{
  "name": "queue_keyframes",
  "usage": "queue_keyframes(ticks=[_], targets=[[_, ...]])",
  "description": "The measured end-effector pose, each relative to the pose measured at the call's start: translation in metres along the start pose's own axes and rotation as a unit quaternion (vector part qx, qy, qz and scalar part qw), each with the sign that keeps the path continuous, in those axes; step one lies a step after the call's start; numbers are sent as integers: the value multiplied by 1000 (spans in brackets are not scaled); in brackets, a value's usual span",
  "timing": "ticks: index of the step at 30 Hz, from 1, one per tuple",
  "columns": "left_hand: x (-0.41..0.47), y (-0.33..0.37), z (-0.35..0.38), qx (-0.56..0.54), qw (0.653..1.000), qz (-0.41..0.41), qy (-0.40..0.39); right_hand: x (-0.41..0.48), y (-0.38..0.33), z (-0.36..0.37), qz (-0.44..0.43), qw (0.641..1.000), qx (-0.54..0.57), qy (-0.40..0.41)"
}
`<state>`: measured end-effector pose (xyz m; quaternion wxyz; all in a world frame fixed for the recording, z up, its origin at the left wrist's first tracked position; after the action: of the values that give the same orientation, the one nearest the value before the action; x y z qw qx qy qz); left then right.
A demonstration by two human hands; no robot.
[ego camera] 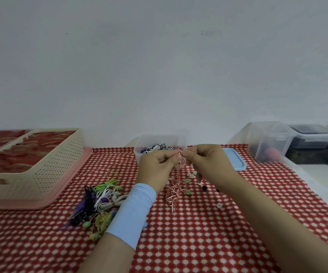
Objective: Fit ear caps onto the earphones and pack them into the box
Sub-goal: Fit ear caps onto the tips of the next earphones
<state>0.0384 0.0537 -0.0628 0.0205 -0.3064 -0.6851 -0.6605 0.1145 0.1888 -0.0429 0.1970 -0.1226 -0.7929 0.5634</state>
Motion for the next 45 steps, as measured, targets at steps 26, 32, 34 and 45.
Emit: queue_keyframes(ticks=[26,32,34,45], targets=[[0,-2,1,-195,968,-122,-99,8,-9,-27,-85,993,-47,-63],[-1,-1,0,-193,962,-151,-122,10,-8,-30,-115,986,-114,-45],[0,-1,1,-183,963,-153,-126,10,-10,-31,-101,988,-101,-53],[1,-3,-2,-179,965,-141,-127,6,-13,-35,-37,994,-10,-105]])
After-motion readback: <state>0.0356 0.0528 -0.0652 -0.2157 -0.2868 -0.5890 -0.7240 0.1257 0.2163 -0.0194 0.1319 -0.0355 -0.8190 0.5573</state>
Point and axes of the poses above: each hand's wrist, its own x-axis towards the middle knuckle, its own z-axis out of the palm, y = z × x, the point moved 1 cm from there along x, towards the middle knuckle, and after that the axes turned 4 degrees about z, right-handed, at the moved point
